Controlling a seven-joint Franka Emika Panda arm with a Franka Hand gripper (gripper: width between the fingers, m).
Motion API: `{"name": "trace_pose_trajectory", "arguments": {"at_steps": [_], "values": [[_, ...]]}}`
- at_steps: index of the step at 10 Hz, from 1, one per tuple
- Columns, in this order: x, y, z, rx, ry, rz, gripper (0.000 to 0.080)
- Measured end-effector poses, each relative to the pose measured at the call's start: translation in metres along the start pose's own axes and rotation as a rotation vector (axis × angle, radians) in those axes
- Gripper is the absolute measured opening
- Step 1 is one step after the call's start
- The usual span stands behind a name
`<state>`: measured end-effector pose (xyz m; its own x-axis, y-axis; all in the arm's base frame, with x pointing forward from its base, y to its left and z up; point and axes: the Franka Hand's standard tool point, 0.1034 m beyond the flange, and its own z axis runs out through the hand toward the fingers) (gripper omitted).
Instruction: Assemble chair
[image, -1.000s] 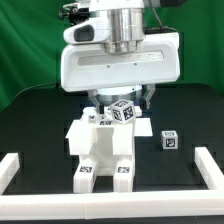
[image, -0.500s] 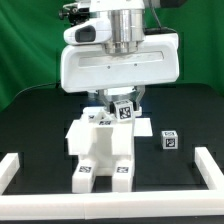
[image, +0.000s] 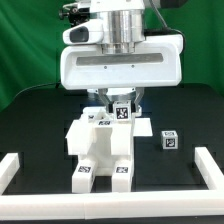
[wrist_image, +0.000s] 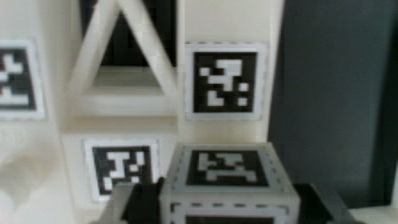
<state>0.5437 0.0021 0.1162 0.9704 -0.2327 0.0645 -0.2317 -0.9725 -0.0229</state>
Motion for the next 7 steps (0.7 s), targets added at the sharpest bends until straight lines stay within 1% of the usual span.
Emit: {"name": "trace_pose_trajectory", "arguments": {"at_steps": [2,3,5,7], "values": [[0.0002,-0.0012,0.0001,-0.002,-0.004,0.333,0.0282],[0.0002,-0.0014,0.0003,0.005,-0.006,0.457,0.0282],[0.0017,-0.0026,0.0009,0.044,-0.004,0.792,0.0282],[0.0021,-0.0042,0.0008,0.053,-0.002,0.858,0.0282]]}}
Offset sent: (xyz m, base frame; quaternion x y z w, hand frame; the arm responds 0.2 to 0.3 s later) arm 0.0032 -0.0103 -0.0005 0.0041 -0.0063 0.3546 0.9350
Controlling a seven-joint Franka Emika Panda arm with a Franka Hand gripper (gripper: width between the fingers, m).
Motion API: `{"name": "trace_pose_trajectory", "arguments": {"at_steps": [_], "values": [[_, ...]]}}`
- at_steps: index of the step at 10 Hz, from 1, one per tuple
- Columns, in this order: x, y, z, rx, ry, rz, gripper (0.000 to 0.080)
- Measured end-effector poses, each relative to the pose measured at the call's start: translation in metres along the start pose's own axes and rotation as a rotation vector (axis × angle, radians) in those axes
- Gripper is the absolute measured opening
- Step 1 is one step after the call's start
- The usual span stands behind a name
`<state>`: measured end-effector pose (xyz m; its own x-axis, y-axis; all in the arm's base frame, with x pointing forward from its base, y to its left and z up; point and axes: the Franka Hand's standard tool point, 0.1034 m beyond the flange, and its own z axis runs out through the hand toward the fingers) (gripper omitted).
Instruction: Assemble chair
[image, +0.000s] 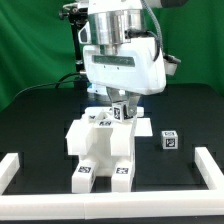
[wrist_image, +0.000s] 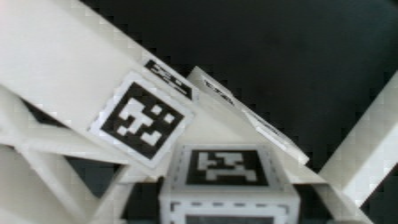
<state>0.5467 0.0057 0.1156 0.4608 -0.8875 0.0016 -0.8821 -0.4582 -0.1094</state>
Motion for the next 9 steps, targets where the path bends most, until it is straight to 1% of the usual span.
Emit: {"name": "trace_pose_trajectory", "arguments": {"at_steps": [2,3,4,5,6,7,9], "values": [[-0.0007,-0.0003,0.0001,0.0,-0.001,-0.03,0.0287],[-0.0035,-0.0016,0.0003,-0.011,0.009,-0.143,0.0493],[-0.0018,-0.0024,-0.0007,-0.015,0.014,-0.378,0.0493],[0.0,-0.0026,-0.0012,-0.018,0.02,-0.569,0.062],[-0.0038,-0.0039,-0.0007,-0.019,0.024,-0.686,0.064],[-0.0036,-0.0016,-0.0012,-0.015,0.023,-0.746,0.064],[-0.0024,-0.0017,-0.0005,-0.025,0.025,-0.886,0.0648]]}}
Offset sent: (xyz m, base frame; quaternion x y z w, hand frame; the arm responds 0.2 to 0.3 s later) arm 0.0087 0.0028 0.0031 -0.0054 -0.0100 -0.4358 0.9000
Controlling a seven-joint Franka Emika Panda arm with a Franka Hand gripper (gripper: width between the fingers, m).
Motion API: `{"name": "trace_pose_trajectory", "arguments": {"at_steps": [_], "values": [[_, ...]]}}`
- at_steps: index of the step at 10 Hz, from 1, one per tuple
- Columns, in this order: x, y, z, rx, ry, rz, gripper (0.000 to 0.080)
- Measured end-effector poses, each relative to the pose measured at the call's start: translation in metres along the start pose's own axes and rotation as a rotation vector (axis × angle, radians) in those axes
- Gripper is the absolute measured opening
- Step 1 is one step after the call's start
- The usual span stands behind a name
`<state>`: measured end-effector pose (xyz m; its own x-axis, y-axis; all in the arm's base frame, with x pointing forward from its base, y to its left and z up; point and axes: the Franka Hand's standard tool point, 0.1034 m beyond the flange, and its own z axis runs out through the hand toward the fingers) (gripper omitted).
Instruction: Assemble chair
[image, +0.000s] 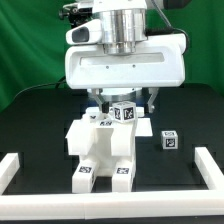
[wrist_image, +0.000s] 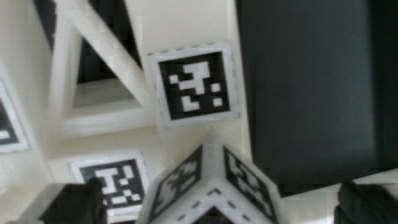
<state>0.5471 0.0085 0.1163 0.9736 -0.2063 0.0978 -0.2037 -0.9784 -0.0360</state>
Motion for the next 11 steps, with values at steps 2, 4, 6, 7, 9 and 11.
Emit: {"name": "trace_pose_trajectory", "arguments": {"at_steps": [2,4,6,7,9,11], "values": [[0.0026,-0.0031,-0.0011,-0.022,0.01,-0.207,0.0649],[0.0026,-0.0024,-0.0008,-0.023,0.01,-0.184,0.0649],[0.0023,-0.0033,-0.0006,-0.017,0.01,-0.051,0.0368],[0.0022,-0.0034,-0.0006,-0.015,0.011,0.004,0.0368],[0.0028,-0.0045,-0.0009,-0.012,0.016,0.167,0.0282],[0.0034,-0.0028,-0.0012,0.001,0.015,0.417,0.0282]]}}
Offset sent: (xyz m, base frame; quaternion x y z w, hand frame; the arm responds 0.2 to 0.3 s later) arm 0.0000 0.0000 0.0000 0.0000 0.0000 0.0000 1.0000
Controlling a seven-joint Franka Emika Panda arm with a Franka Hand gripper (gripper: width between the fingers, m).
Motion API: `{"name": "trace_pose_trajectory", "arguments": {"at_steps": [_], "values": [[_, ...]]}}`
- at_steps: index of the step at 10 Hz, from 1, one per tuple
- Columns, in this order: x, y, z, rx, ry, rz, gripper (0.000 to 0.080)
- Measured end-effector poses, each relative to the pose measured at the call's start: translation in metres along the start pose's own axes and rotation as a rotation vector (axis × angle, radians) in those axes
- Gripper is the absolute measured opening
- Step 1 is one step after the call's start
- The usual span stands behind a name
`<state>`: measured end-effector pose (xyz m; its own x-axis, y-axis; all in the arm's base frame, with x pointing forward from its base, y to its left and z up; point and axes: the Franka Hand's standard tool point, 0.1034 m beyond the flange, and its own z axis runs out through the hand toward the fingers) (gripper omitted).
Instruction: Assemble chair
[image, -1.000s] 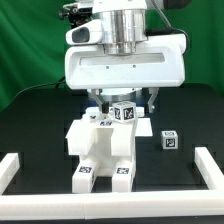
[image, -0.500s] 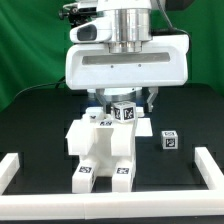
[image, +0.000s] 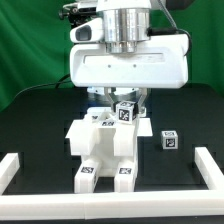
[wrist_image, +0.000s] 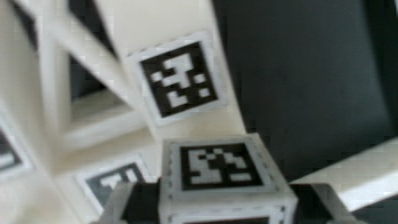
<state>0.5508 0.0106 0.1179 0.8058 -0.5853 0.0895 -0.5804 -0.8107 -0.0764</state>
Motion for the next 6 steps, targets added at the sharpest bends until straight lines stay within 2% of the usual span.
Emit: {"name": "trace_pose_trajectory", "arguments": {"at_steps": [2,3,4,6], "values": [[-0.0016,-0.0011,0.0014,0.015,-0.011,0.344,0.0282],[-0.0014,-0.0024,0.0018,0.031,-0.016,0.485,0.0282],[-0.0014,-0.0025,0.0019,0.043,-0.025,0.535,0.0284],[-0.002,-0.0032,0.0019,0.043,-0.025,0.536,0.0284]]}}
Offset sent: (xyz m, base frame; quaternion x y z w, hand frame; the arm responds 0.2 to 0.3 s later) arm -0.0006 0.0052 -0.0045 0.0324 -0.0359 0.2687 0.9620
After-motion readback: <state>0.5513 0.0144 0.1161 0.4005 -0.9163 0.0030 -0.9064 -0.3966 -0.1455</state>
